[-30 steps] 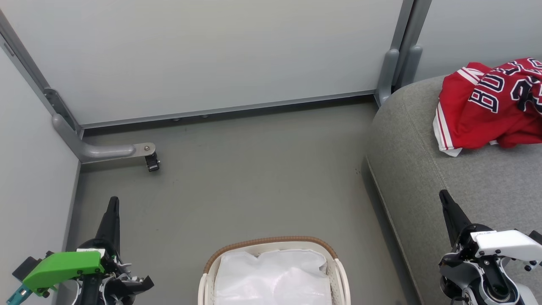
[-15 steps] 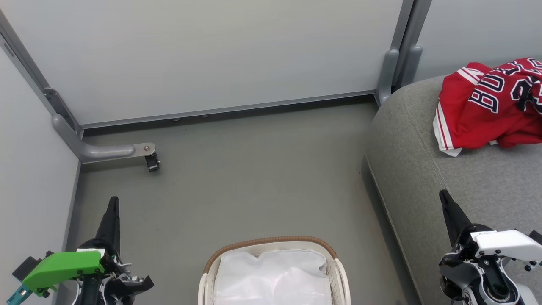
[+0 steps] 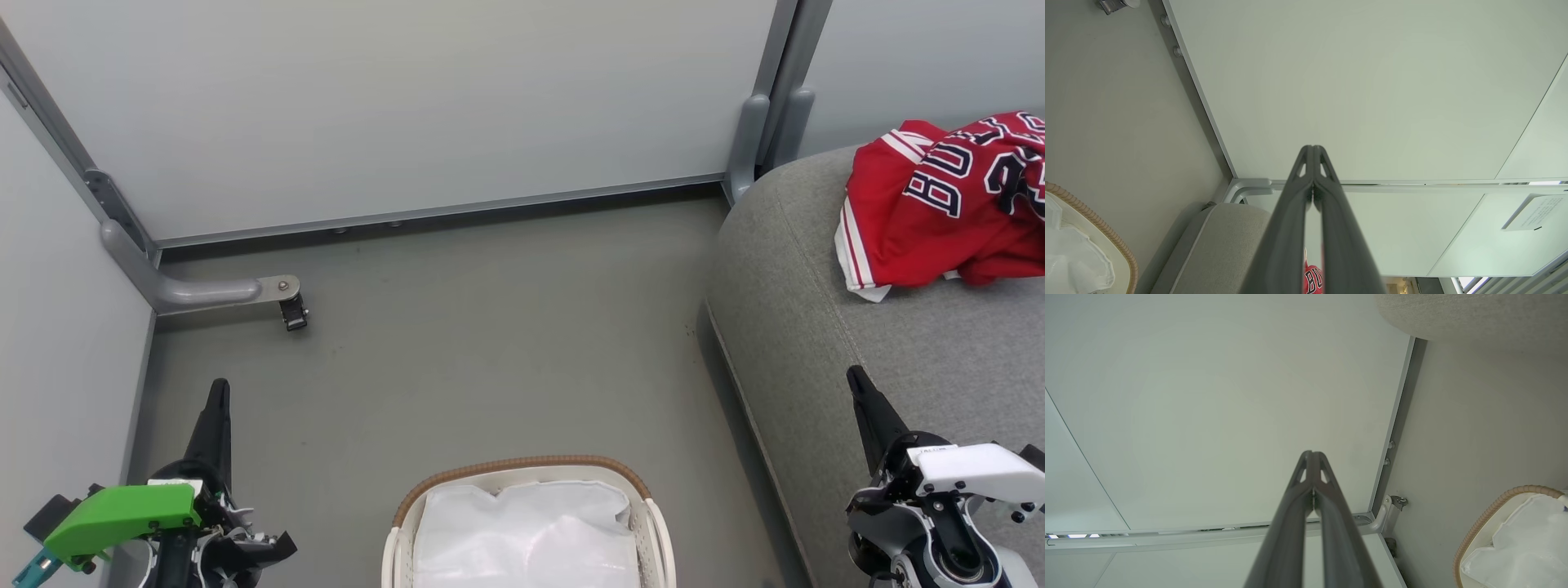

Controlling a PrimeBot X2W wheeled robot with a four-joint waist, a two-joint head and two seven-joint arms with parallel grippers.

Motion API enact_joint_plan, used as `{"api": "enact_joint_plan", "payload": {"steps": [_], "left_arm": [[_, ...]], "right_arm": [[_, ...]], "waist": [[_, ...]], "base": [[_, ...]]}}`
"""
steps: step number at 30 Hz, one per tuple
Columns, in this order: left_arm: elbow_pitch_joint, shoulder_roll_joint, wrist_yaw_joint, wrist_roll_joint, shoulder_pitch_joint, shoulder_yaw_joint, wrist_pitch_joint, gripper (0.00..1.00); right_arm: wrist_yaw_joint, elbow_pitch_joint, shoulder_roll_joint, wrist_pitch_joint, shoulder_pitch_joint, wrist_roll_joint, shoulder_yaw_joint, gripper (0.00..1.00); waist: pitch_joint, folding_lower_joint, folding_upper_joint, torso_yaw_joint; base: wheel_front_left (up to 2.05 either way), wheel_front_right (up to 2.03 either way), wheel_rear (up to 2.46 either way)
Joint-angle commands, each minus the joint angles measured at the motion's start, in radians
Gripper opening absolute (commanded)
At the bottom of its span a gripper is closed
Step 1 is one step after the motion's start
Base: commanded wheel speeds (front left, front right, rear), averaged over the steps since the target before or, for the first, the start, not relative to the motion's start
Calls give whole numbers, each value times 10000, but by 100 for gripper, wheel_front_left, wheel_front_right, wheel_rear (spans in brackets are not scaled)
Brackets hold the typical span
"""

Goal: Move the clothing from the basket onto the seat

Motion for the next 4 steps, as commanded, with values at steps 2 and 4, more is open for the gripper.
{"api": "enact_joint_plan", "payload": {"steps": [2,4], "left_arm": [[-5,15,-4,-30,-102,24,34,0],[-7,15,-4,-30,-102,24,34,0]], "right_arm": [[-3,-24,-56,30,114,42,-25,0],[-5,-24,-56,30,114,42,-25,0]], "waist": [[0,0,0,0],[0,0,0,0]], "base": [[0,0,0],[0,0,0]]}}
